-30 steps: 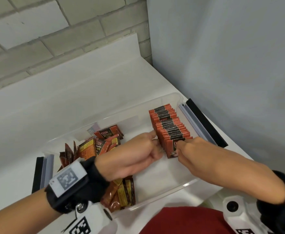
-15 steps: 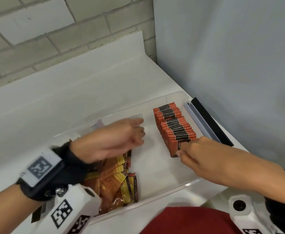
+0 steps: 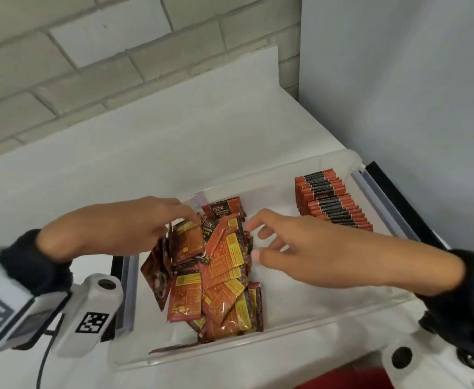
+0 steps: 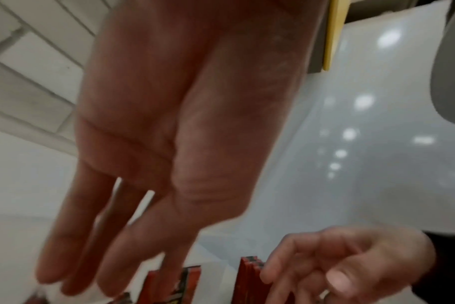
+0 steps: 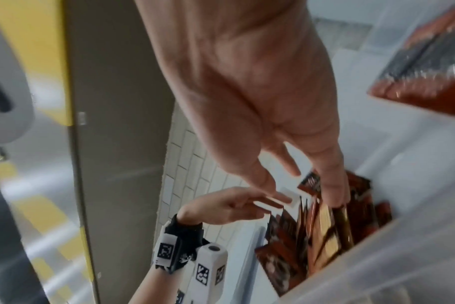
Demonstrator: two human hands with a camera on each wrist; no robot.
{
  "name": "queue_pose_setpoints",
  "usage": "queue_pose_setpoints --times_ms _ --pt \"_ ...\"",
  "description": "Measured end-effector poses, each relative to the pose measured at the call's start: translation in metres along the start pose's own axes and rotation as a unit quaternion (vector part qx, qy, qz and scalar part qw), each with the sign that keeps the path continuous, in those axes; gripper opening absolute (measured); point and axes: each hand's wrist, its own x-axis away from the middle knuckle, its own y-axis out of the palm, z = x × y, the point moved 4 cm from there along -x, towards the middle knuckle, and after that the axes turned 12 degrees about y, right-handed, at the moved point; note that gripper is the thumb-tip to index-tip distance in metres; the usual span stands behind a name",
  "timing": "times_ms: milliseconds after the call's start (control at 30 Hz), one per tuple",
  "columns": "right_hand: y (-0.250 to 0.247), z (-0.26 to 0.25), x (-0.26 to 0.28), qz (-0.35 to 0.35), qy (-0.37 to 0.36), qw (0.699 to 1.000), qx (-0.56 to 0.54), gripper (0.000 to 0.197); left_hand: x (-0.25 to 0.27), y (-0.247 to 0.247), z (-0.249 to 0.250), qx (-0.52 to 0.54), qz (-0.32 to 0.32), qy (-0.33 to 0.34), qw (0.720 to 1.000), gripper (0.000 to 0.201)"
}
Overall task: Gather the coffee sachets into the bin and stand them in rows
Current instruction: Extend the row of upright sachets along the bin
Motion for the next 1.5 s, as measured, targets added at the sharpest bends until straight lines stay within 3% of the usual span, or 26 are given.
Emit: queue_pose_setpoints --times_ms 167,367,533,700,800,900,1033,1133,1233,1300,1400,1500 --pt "0.012 -0.011 -0.023 -0.092 0.078 0.984 -0.128 0.07 0.008 0.006 -0.004 -0.049 -0.092 0.005 0.995 0.074" --pt "0.015 -0.025 -0.037 -0.087 0.096 0.982 -0.137 0.075 -0.006 0.018 -0.024 -0.101 -0.118 -0.024 0.988 0.104" --pt "0.021 -0.034 -0.057 -0.075 0.081 0.988 -0.107 0.065 -0.003 0.012 -0.026 -0.037 -0.105 0.0 0.994 0.071" --pt "0.025 -0.05 -0.067 -0.047 0.049 0.998 0.014 0.064 -0.001 0.014 -0.039 0.076 -0.121 0.009 0.99 0.083" --pt "0.025 -0.063 -0.068 -0.026 0.016 0.998 0.056 0.061 -0.008 0.016 -0.038 0.037 -0.099 0.019 0.994 0.073" --pt "0.029 -0.073 -0.071 -0.044 -0.012 0.999 0.01 0.038 -0.009 0.016 -0.036 -0.038 -0.081 0.031 0.995 0.047" --pt "0.032 -0.079 -0.078 -0.063 -0.003 0.997 -0.039 0.02 -0.007 0.018 -0.037 -0.06 -0.049 0.088 0.993 0.031" --pt "0.039 -0.086 -0.082 -0.086 0.009 0.992 -0.095 0.038 -0.007 0.02 -0.036 -0.07 -0.005 0.143 0.987 0.024" --pt "0.052 -0.09 -0.086 -0.103 0.019 0.987 -0.12 0.05 -0.004 0.018 -0.03 -0.154 0.08 0.219 0.96 0.013" --pt "0.058 -0.091 -0.088 -0.117 0.032 0.981 -0.15 0.052 -0.001 0.016 -0.025 -0.187 0.106 0.232 0.949 0.004" --pt "0.063 -0.089 -0.093 -0.126 0.044 0.971 -0.196 0.051 0.002 0.018 -0.028 -0.176 0.114 0.225 0.951 0.024" --pt "0.061 -0.085 -0.099 -0.097 0.045 0.969 -0.221 0.053 0.007 0.016 -0.031 -0.118 0.146 0.188 0.964 0.012"
